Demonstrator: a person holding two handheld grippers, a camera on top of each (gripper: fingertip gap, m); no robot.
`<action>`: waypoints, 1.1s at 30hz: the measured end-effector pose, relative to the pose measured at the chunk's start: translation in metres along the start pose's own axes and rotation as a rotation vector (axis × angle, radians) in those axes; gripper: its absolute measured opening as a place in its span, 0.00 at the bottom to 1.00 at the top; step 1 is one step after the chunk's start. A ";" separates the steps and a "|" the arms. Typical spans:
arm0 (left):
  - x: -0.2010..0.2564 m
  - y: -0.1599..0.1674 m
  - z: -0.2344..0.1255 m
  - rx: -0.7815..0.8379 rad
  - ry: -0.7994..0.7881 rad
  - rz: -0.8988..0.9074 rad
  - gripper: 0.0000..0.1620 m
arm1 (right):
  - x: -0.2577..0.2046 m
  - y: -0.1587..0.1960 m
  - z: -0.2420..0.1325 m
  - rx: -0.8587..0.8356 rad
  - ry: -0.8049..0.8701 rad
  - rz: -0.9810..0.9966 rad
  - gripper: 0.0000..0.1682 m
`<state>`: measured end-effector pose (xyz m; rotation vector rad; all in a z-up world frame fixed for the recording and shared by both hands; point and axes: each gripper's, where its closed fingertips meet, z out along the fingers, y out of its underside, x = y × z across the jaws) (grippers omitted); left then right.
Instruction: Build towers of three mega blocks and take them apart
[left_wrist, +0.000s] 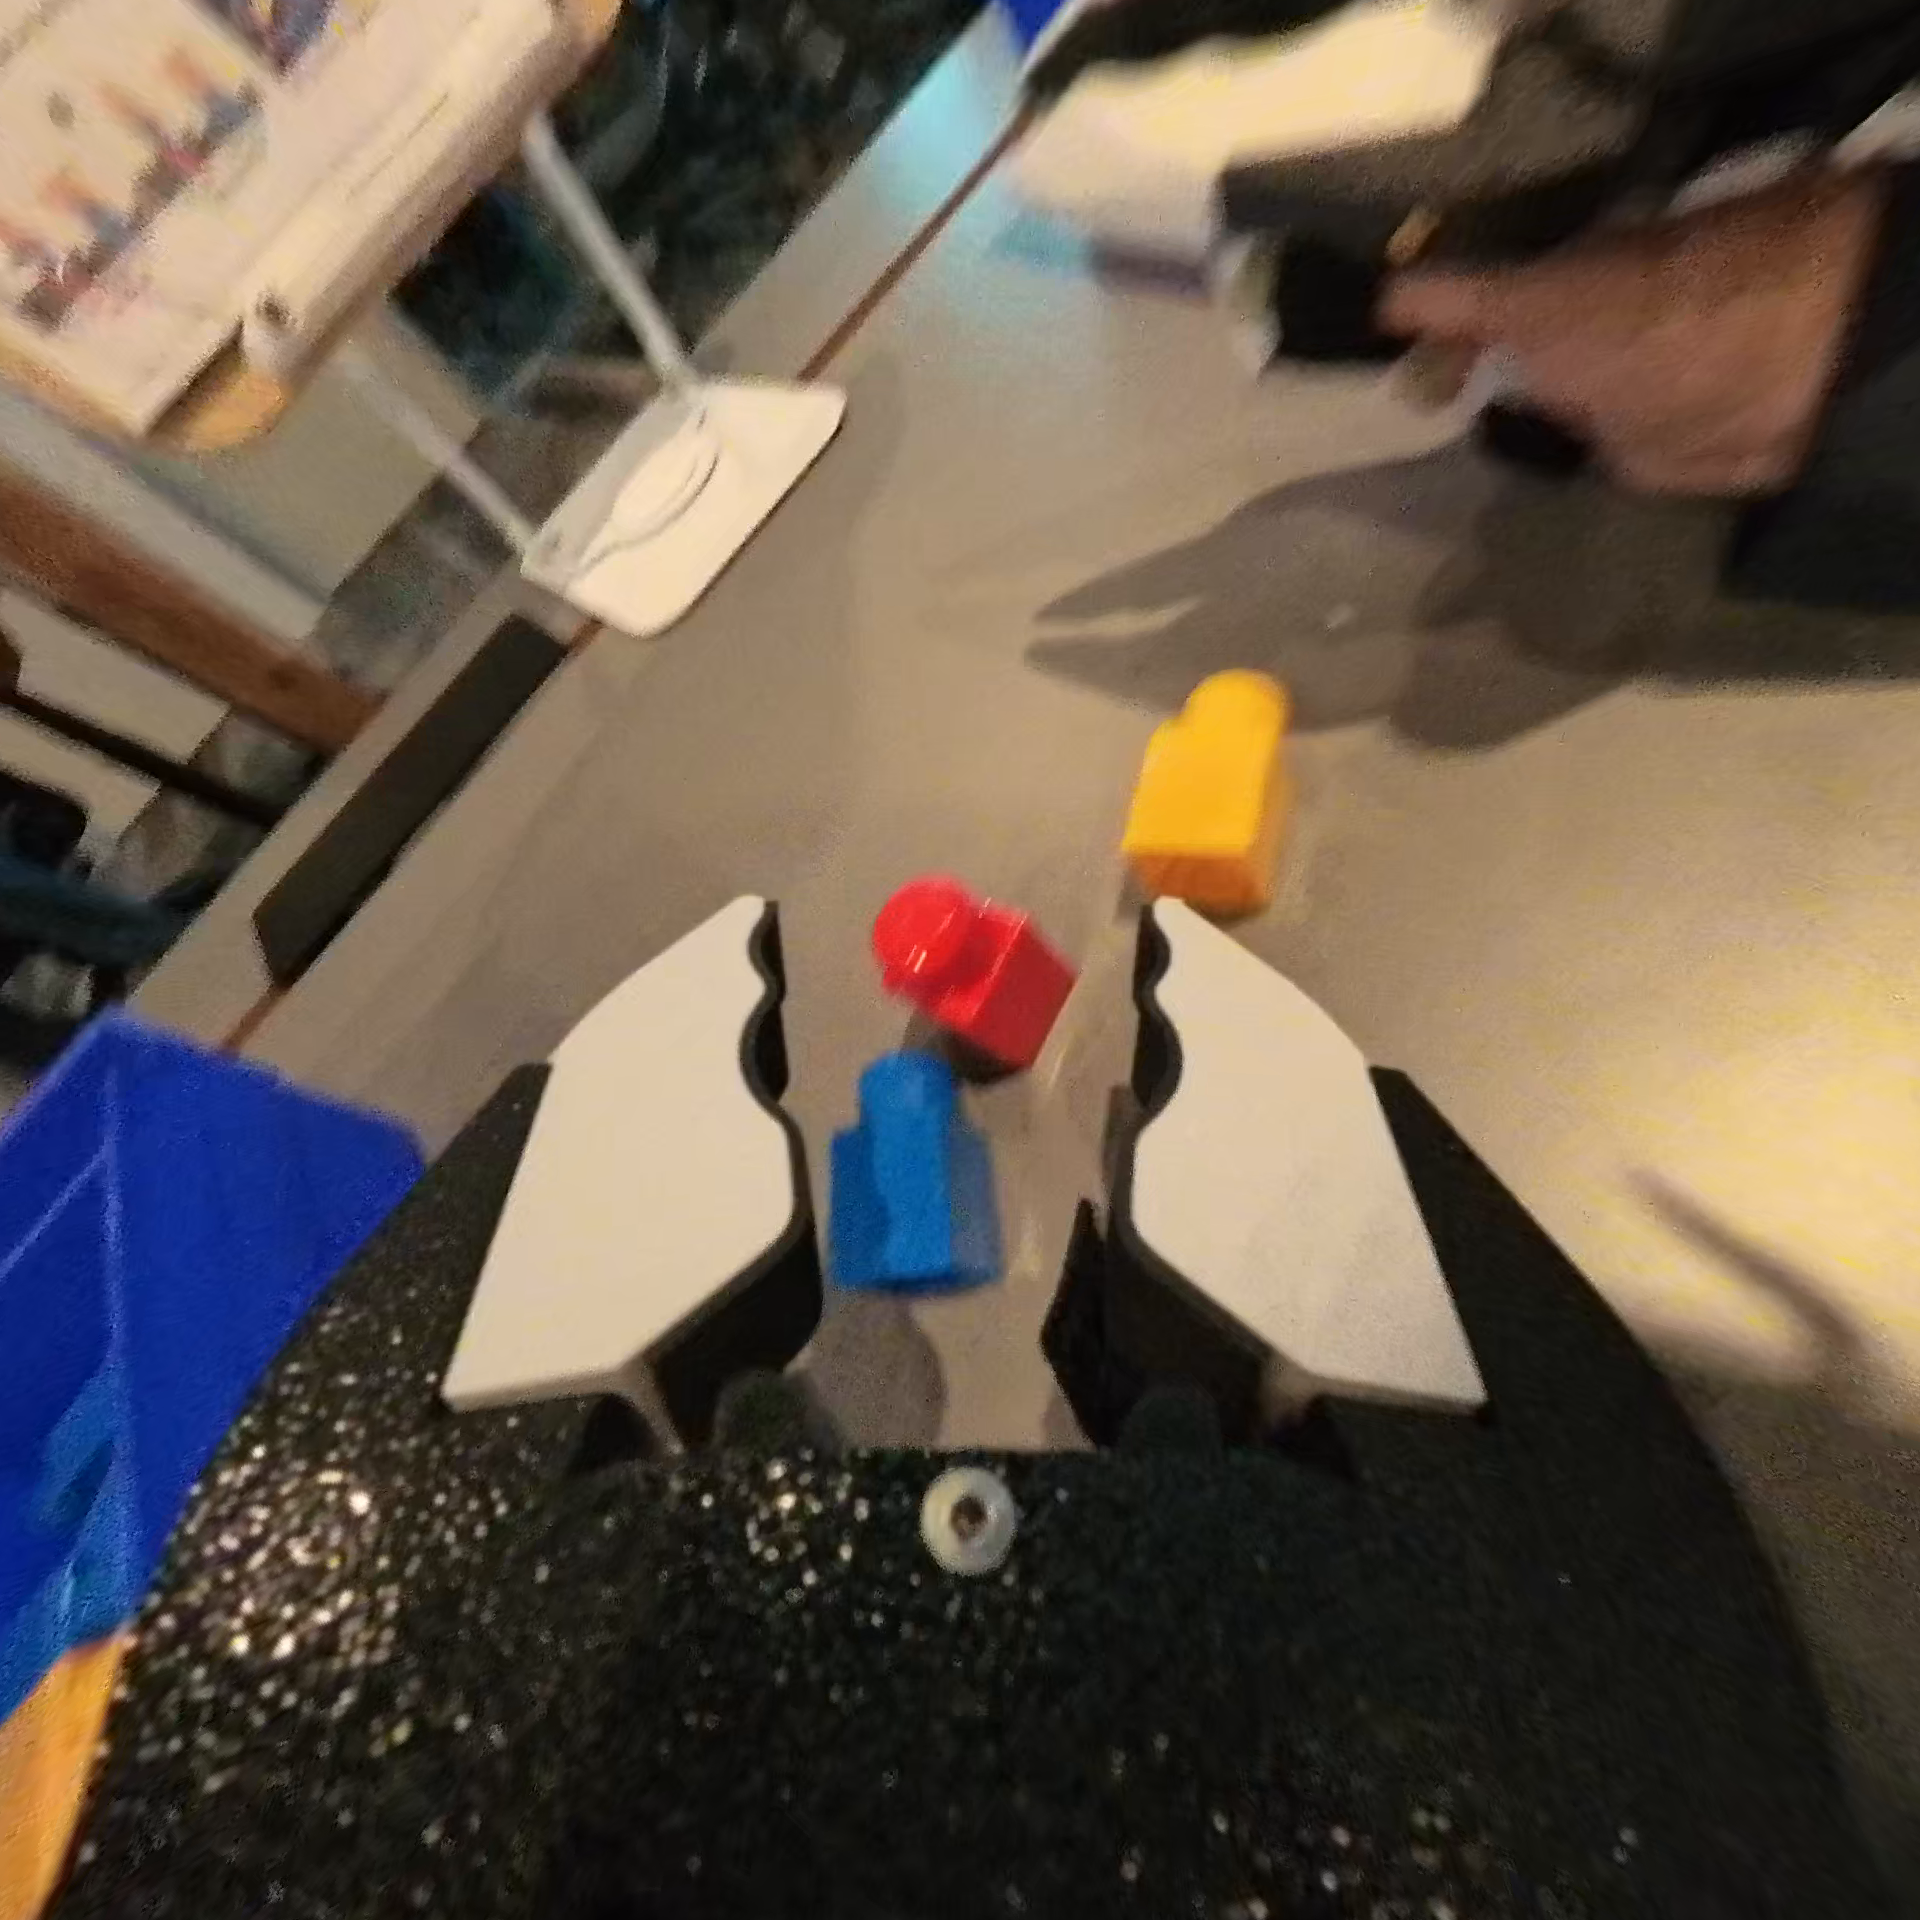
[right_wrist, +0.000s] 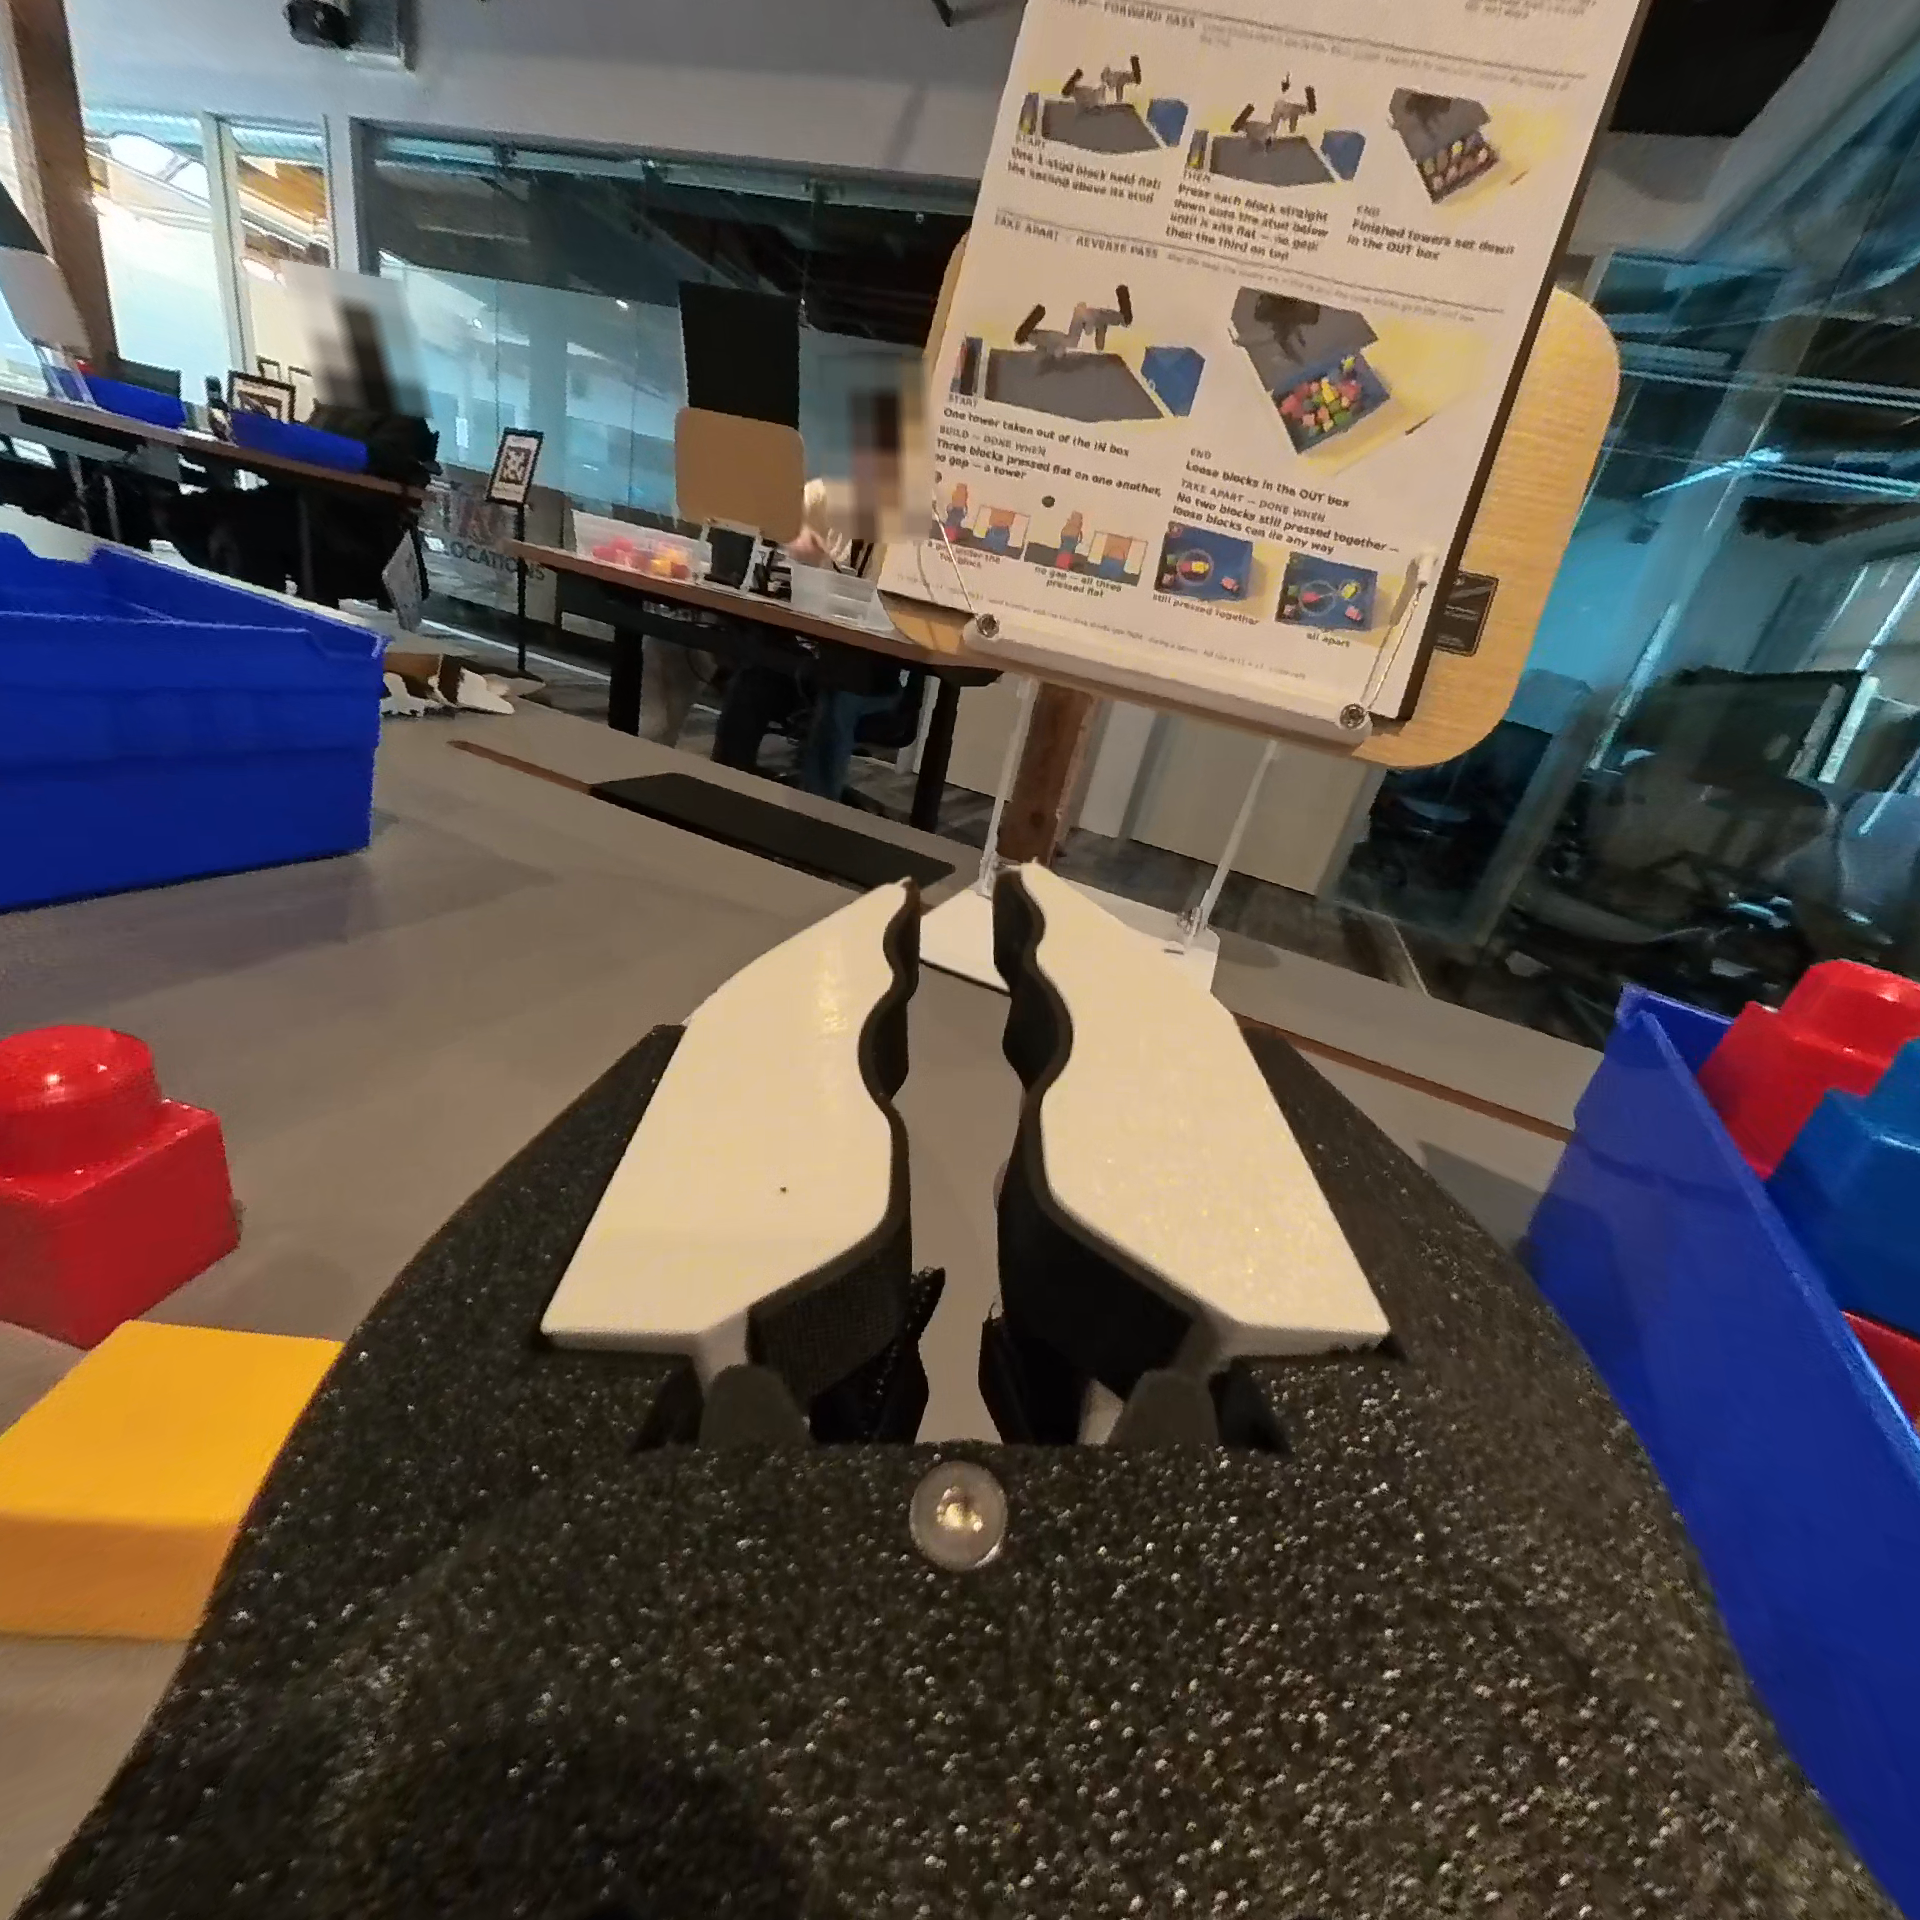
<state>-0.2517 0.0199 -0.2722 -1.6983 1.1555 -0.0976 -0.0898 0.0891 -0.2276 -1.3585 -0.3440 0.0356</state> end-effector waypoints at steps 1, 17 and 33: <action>-0.007 0.016 0.000 -0.058 -0.021 -0.012 0.40 | -0.001 -0.001 0.000 0.003 -0.002 -0.002 0.08; -0.013 0.091 0.021 -0.389 0.106 -0.128 0.28 | -0.106 -0.007 -0.011 -0.038 -0.607 -0.043 0.22; -0.036 0.045 0.001 0.023 0.055 -0.149 0.23 | -0.163 0.030 -0.013 -0.406 -1.044 -0.247 0.38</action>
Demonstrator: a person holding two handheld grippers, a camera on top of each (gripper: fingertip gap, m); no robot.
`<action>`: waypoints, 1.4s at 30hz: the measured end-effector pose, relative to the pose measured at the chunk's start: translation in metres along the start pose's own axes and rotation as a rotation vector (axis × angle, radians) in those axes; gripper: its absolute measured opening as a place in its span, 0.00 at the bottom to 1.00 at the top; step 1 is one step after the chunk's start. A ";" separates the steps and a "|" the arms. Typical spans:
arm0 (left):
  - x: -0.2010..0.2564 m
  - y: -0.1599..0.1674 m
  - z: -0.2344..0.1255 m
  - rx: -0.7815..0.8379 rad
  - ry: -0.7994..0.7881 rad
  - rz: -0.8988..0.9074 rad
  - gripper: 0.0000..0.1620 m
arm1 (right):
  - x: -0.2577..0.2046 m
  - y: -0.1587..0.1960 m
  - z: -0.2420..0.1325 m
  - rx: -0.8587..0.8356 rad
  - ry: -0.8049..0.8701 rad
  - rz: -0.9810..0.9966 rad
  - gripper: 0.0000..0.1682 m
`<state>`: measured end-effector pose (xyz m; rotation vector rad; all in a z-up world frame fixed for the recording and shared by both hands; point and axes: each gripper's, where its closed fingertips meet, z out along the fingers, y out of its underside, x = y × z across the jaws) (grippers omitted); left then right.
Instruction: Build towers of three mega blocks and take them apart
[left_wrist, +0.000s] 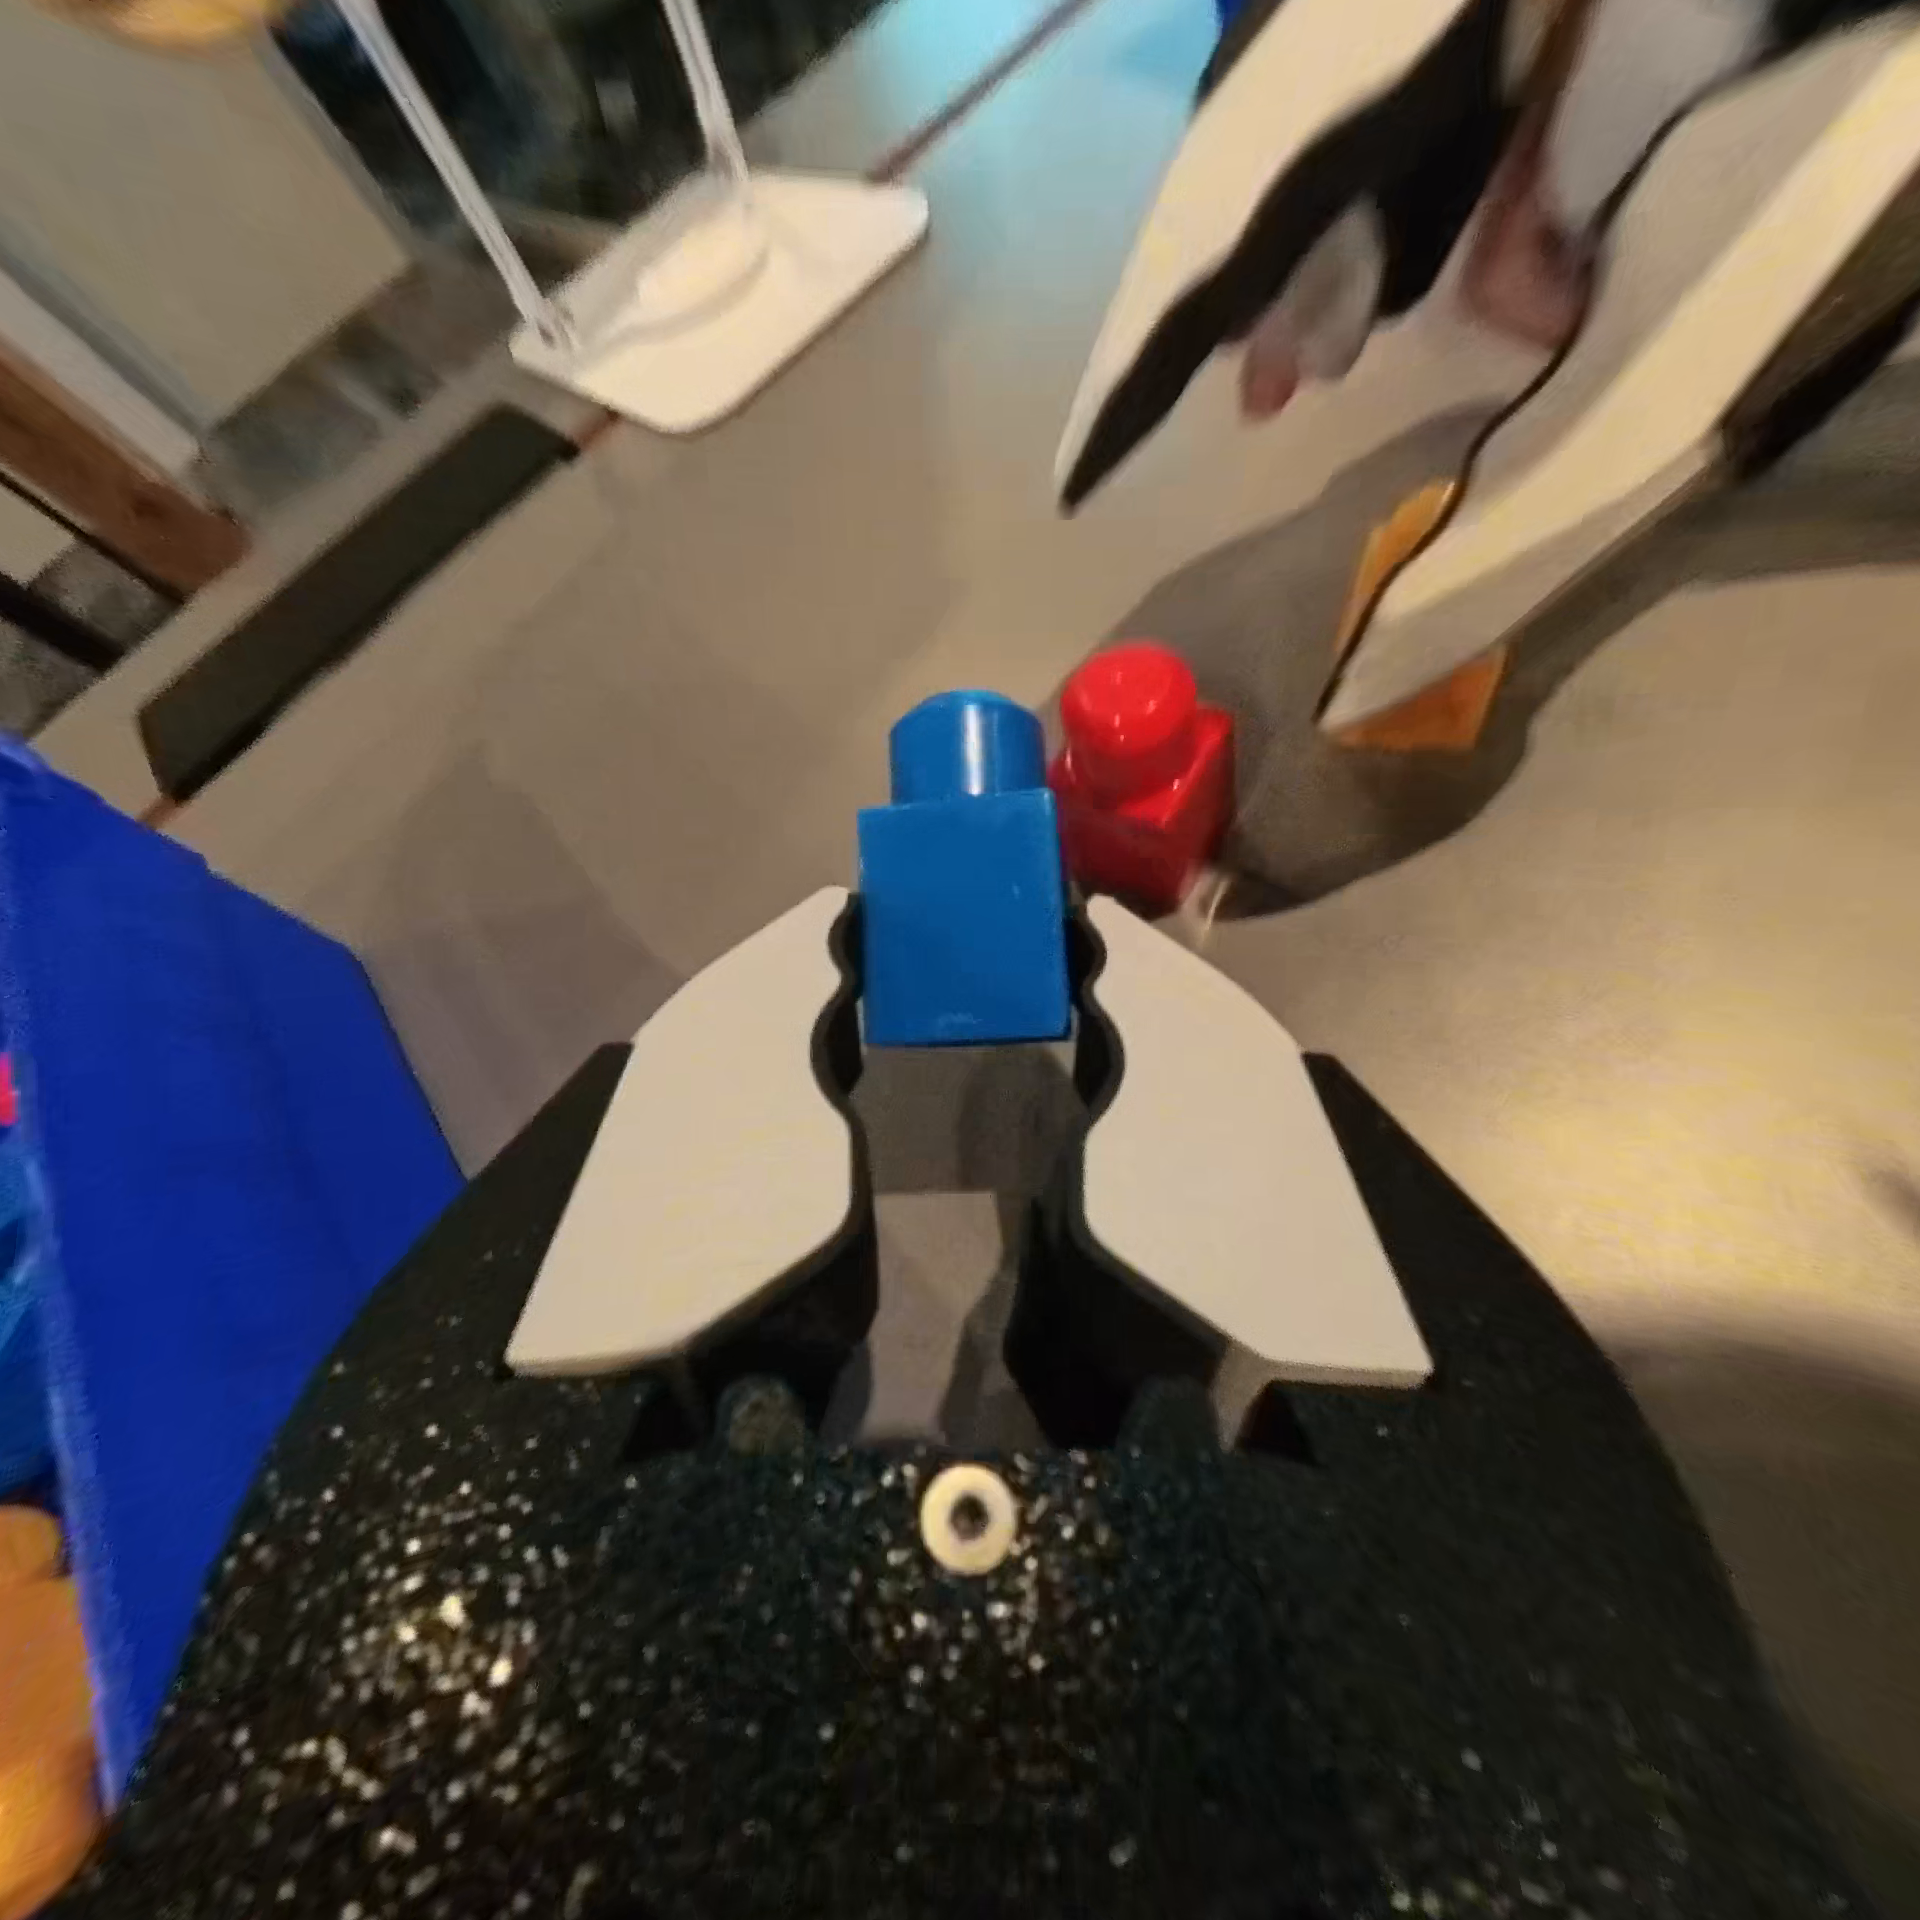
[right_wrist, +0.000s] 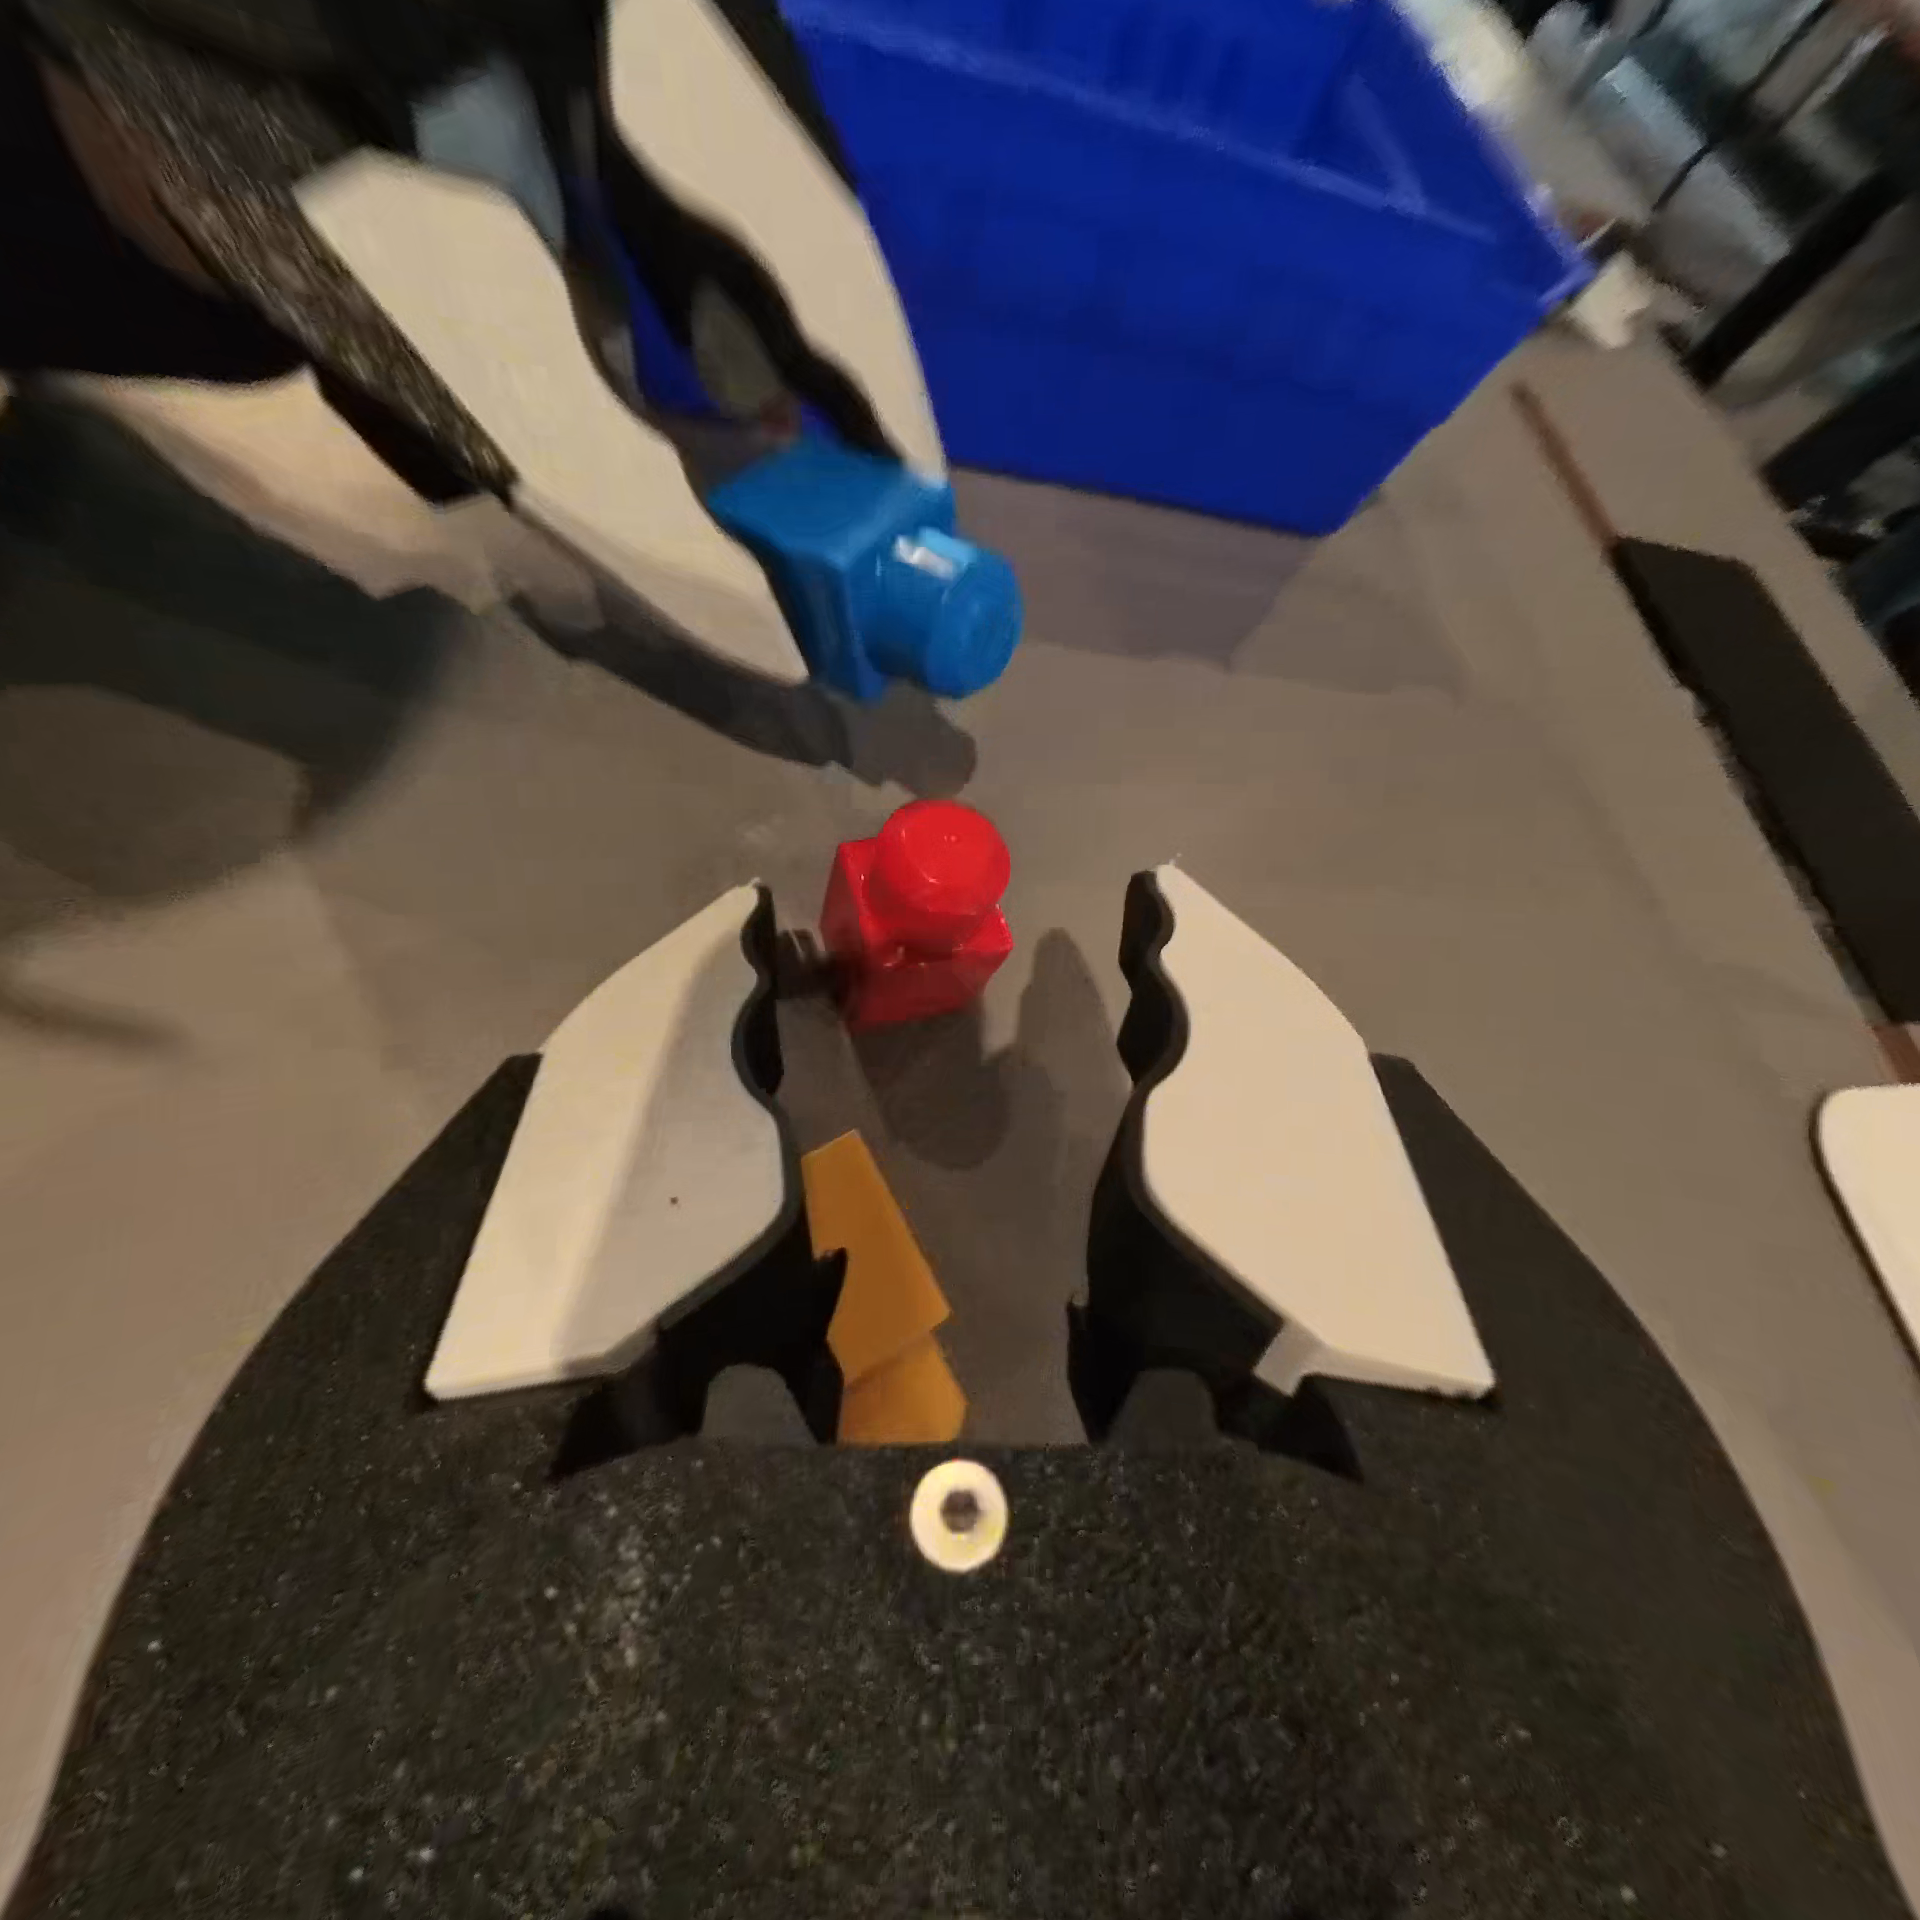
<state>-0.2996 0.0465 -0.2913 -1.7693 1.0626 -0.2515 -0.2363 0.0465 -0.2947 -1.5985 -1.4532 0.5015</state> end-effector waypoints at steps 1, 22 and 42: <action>0.000 -0.006 -0.004 0.045 0.006 -0.006 0.23 | 0.000 0.002 0.006 -0.048 -0.029 -0.023 0.37; 0.041 -0.086 -0.032 0.587 0.368 -0.173 0.22 | 0.005 -0.105 -0.095 0.747 -0.269 0.334 0.20; 0.067 -0.080 -0.028 0.565 0.525 -0.170 0.22 | -0.023 -0.079 -0.085 0.565 -0.327 0.252 0.20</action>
